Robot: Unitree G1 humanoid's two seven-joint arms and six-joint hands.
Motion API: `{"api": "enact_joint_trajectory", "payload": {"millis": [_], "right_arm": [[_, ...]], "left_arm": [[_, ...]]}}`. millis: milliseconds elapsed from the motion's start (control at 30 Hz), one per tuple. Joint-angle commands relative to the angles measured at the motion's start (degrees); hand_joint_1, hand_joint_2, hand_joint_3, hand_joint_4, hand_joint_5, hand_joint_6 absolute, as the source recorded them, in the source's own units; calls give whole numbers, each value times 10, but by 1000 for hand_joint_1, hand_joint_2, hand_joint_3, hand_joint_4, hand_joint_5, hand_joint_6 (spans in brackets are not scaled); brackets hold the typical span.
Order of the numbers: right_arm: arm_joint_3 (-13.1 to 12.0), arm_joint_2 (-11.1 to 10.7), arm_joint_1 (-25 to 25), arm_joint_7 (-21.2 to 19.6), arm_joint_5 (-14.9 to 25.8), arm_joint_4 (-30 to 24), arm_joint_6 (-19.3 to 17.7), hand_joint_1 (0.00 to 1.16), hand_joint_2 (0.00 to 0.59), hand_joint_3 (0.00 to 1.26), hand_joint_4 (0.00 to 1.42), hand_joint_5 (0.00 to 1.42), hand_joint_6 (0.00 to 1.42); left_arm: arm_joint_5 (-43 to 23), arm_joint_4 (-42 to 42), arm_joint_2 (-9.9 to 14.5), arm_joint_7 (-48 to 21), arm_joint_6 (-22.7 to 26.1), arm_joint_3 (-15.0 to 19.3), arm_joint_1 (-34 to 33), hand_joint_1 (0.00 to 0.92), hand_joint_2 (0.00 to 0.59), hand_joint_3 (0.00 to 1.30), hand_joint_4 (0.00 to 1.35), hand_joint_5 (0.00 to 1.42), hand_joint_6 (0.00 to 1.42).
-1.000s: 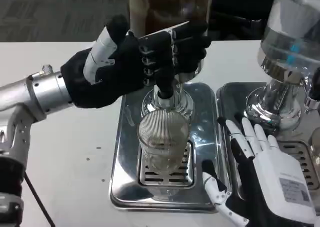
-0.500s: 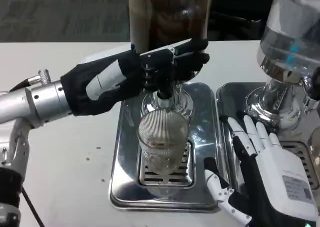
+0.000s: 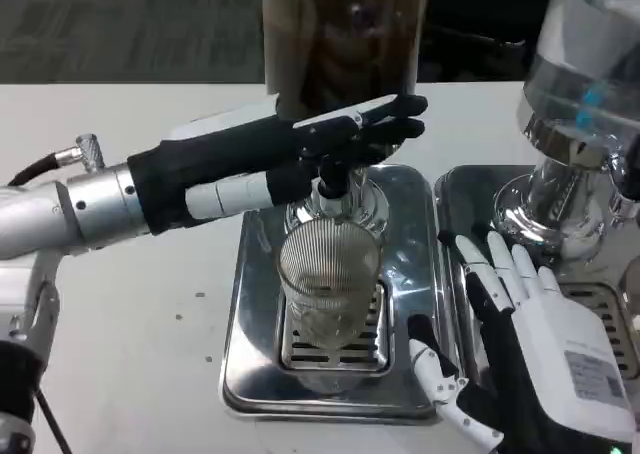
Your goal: Grasp the cup under the faucet to collect the drink, then remove the cup.
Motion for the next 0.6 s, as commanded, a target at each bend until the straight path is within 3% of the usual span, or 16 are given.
{"api": "enact_joint_trajectory", "payload": {"millis": [33,600], "right_arm": [[-3,-3,4,5,7,-6,5,321,469,115,0,0,0],[-7,-2,8,13,11,-13,6,321,469,115,0,0,0]], "left_arm": [[43,19,11,4,-17,-28,25,0,24,13,0,0,0],[89,22,34,65,-120,-73,36,0,23,15,0,0,0]]}}
